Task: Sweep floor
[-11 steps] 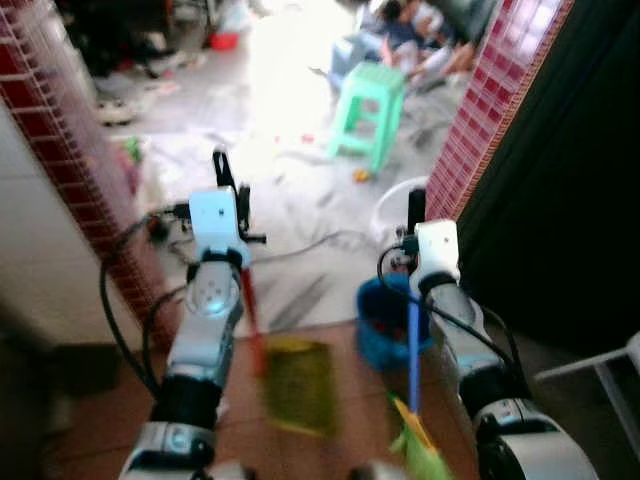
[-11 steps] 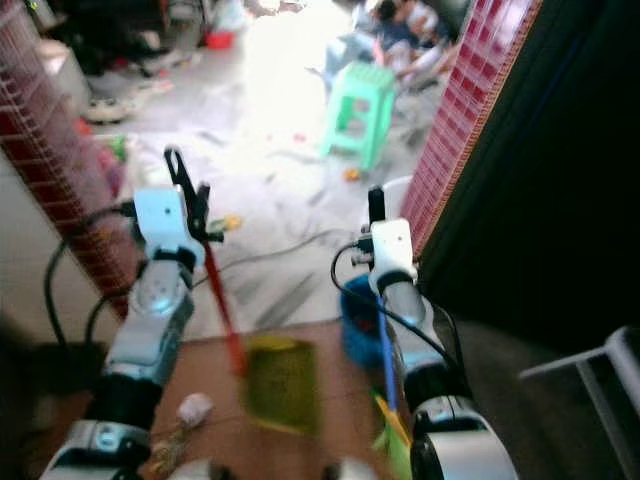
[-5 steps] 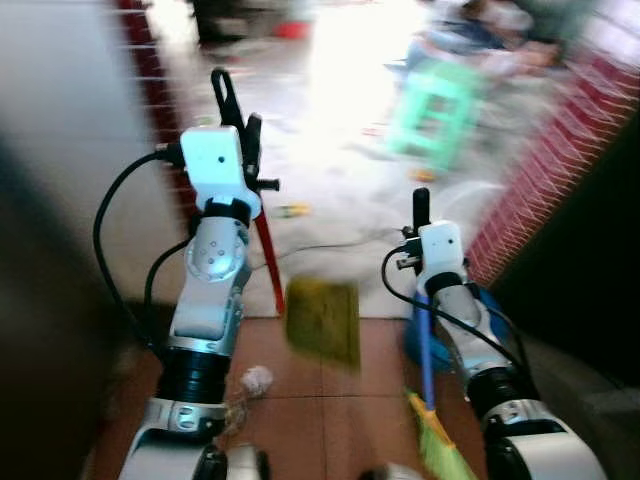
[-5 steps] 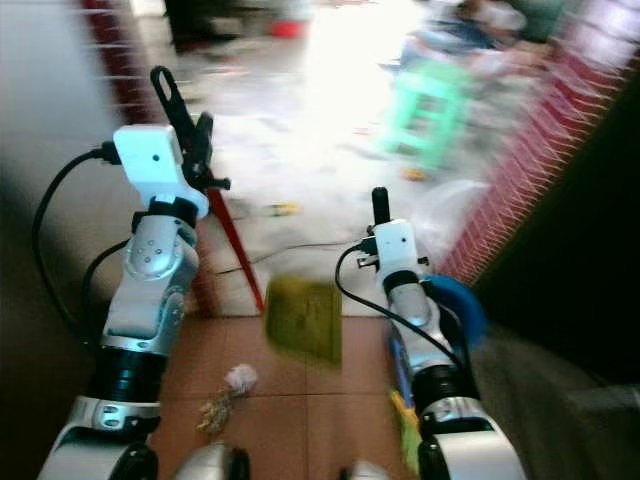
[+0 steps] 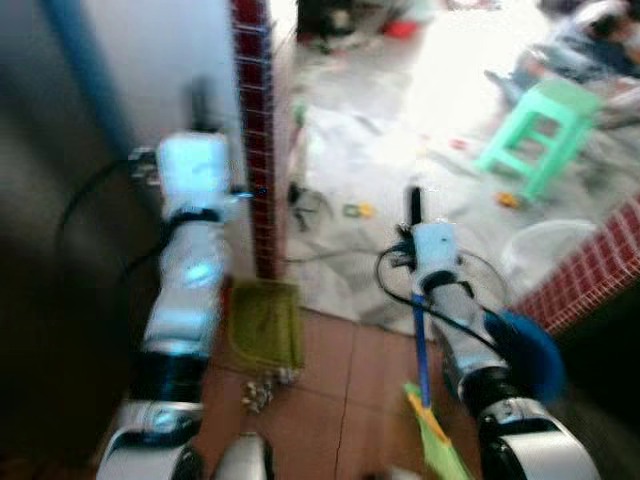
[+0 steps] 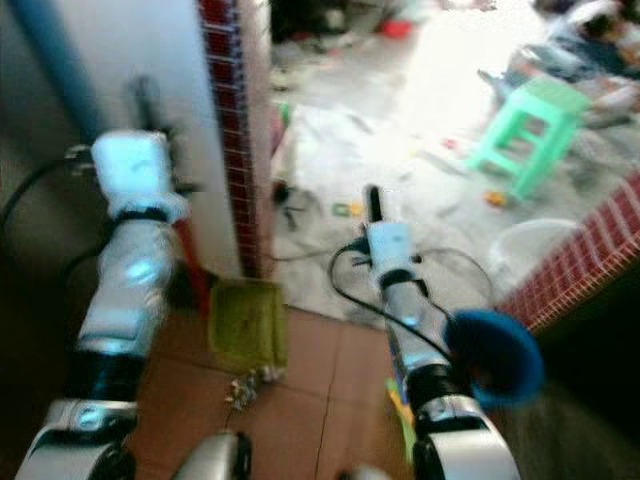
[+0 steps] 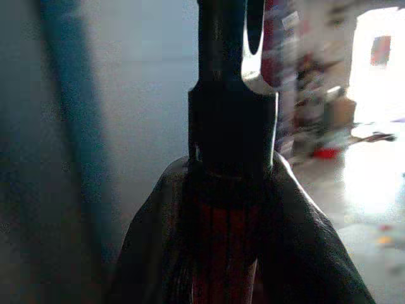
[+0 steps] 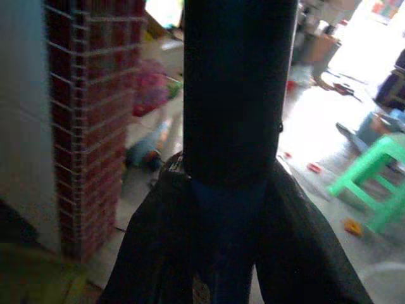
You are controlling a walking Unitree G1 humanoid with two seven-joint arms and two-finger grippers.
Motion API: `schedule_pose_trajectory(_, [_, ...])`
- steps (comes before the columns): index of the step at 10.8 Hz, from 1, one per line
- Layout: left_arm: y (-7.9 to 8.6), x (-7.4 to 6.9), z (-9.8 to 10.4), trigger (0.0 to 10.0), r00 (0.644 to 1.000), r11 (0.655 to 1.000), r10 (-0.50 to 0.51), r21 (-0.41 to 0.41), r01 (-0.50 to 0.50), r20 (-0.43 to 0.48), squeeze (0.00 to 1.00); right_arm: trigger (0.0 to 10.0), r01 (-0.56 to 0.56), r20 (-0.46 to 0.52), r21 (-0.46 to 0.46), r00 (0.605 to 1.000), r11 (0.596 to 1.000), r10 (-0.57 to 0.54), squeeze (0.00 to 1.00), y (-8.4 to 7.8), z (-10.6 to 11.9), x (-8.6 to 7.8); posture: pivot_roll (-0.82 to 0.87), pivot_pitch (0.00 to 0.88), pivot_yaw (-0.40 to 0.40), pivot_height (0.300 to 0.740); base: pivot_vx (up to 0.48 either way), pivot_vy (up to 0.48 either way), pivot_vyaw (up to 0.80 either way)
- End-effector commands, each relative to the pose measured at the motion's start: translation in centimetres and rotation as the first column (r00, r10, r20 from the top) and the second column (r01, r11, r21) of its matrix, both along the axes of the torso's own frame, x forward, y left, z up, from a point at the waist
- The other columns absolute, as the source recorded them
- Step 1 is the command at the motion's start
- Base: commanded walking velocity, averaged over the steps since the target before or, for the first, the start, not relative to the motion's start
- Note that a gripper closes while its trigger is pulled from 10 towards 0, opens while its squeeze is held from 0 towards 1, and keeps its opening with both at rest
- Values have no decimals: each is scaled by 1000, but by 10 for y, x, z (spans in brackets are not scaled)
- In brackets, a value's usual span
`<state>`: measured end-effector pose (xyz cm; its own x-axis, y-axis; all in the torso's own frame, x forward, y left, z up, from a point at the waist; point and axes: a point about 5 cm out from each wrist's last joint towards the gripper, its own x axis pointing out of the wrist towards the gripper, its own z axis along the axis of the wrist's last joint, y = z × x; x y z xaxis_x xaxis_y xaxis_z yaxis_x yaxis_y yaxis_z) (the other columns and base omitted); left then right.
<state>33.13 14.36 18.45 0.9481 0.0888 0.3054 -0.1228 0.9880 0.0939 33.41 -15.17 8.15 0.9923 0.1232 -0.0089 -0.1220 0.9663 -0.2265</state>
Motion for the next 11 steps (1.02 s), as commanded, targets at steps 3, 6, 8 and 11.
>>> schedule_pose_trajectory(3, [7, -6, 9, 10000, 994, 994, 109, 9, -109, -10, 0, 10000, -1, 68, 11, 998, 1000, 1, 0, -1, 14, 5, -23, 0, -37, 740, 0, 0, 794])
schedule_pose_trajectory(6, [27, -17, -14, 10000, 992, 991, 125, 51, -124, -13, 0, 10000, -1, 71, 14, 997, 1000, 0, 0, -1, 14, 5, -17, 0, -39, 740, 0, 0, 794])
schedule_pose_trajectory(8, [30, -24, -19, 10000, 988, 988, 151, 31, -150, -39, 0, 10000, -6, 76, 20, 997, 1000, 4, 0, 0, 14, 4, -4, 4, -50, 740, 0, 0, 794])
schedule_pose_trajectory(11, [32, -31, -35, 10000, 980, 982, 189, 31, -187, -59, 0, 10000, -20, 96, 44, 995, 999, 16, 0, 4, 18, 4, 3, 17, -51, 740, 0, 0, 794])
